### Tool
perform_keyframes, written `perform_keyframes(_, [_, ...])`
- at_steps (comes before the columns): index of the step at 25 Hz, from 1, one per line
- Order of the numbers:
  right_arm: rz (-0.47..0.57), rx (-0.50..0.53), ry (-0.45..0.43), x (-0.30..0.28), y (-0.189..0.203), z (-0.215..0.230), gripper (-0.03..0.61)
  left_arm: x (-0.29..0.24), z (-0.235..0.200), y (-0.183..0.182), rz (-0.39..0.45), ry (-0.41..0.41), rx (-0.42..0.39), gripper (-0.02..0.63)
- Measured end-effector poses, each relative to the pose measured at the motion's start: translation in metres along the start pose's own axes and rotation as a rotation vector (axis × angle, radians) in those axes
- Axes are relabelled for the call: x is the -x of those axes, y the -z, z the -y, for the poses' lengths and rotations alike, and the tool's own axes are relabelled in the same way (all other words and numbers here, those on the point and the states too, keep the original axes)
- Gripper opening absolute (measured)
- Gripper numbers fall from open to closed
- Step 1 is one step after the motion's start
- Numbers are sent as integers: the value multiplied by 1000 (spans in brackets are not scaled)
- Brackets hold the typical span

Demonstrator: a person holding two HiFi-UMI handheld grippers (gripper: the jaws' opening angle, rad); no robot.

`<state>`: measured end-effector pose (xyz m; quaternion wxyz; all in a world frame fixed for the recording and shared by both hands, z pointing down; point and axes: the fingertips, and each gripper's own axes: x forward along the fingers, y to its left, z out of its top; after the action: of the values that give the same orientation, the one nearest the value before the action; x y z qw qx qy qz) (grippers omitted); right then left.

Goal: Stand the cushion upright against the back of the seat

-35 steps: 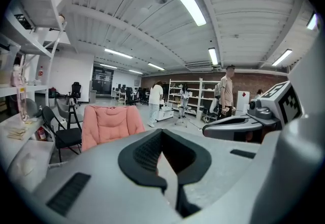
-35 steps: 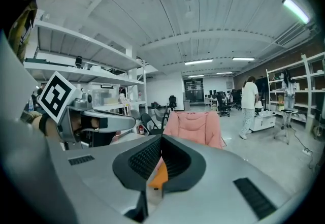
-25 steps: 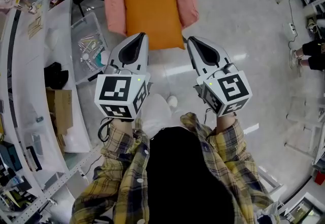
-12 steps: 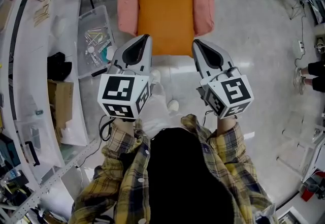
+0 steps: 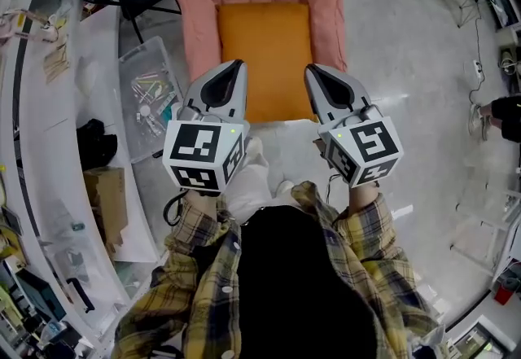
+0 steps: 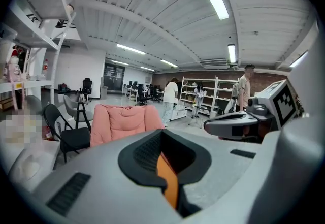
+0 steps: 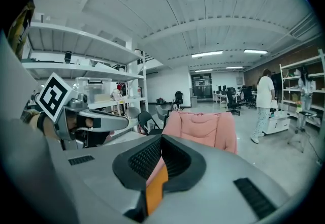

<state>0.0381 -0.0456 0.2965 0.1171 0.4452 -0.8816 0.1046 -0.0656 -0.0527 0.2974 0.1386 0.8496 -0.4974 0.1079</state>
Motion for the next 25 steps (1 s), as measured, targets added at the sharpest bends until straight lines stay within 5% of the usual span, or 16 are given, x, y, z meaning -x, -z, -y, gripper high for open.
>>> perform_keyframes(11, [-96,25,79,-46,16,27,18,-51,-29,27,-104,79,7,3])
perform_keyframes(25, [-275,-24,63,-61,101,64,18,-100,-28,105,-271,76,64,3])
